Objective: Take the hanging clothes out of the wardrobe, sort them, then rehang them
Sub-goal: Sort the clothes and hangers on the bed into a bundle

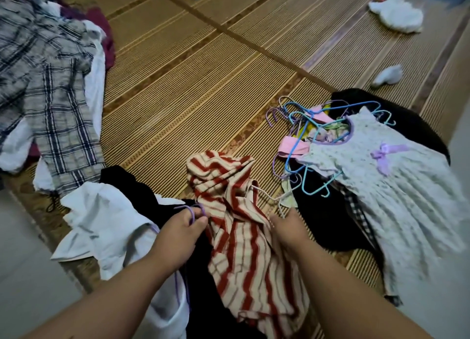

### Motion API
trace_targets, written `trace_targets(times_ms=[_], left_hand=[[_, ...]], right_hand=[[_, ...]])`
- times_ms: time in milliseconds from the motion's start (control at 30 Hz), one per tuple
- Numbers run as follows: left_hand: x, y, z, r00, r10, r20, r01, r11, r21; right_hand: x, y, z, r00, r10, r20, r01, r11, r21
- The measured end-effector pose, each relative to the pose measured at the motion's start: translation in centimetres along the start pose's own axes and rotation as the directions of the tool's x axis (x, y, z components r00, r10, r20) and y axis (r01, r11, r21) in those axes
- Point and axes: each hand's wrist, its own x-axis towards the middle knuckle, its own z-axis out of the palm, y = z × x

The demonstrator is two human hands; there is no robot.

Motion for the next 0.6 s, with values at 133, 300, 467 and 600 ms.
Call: trace_targets(times_ms=[133,300,467,600], left_hand=[[-0.4,0.0,0.1,1.000,-0.020,-0.002,0.020,1.000,-0.007],[-1.5,0.5,-0.2,0.998,-0.046,-0.033,0.047,0.999,0.019],[-2.9,0.5,-0.6,0.997,-0.057,-0.051,0.059,0.998,0.032],[-4.2,0.6,-0.8,0.997,-0.046,-0.062,0.048,0.999,0.019]], right_hand=[[0.6,-0.1,1.2,0.993,0.015,0.114,-0.019,0.999,0.036],[-2.0,1.3,3.1,0.991,0.012,0.135,-0.008,1.000,-0.026],[-4.4,2.3,2.7,0.985,-0.108,0.138,0.113,0.993,-0.027],[-6.8,1.2,2.2,0.956,-0.291,0.031,0.288,0.955,0.074]])
